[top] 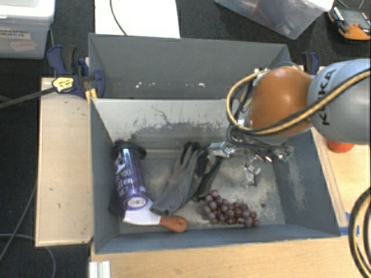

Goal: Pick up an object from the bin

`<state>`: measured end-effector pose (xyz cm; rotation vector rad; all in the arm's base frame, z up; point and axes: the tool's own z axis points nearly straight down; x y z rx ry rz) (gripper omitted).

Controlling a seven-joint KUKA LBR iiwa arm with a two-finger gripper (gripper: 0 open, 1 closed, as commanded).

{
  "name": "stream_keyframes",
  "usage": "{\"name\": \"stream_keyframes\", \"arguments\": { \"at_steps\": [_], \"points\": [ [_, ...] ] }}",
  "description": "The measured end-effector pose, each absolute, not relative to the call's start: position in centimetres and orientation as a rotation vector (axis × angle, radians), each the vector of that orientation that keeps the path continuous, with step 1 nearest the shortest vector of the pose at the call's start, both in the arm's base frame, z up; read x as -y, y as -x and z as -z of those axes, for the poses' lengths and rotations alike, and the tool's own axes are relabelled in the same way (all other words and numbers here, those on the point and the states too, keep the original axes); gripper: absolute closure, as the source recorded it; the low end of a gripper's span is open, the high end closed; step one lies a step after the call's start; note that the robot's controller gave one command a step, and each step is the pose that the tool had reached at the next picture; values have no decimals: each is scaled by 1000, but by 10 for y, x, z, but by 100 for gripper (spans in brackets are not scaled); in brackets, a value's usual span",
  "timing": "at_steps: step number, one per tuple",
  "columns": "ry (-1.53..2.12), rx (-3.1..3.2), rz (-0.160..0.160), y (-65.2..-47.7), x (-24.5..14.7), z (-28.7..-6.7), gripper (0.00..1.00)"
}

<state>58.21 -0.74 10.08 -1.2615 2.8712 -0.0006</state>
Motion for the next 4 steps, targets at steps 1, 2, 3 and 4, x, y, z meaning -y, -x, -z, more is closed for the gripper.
{"name": "stream_keyframes", "arguments": {
  "at_steps": [1,2,3,4],
  "points": [
    [1269,-2850,7,-582,-49,-70,0],
    [1782,-2576,9,-578,-94,-71,100],
    [1779,-2578,8,-579,-93,-71,100],
    [1779,-2588,1,-576,-93,-105,100]
  ]
}}
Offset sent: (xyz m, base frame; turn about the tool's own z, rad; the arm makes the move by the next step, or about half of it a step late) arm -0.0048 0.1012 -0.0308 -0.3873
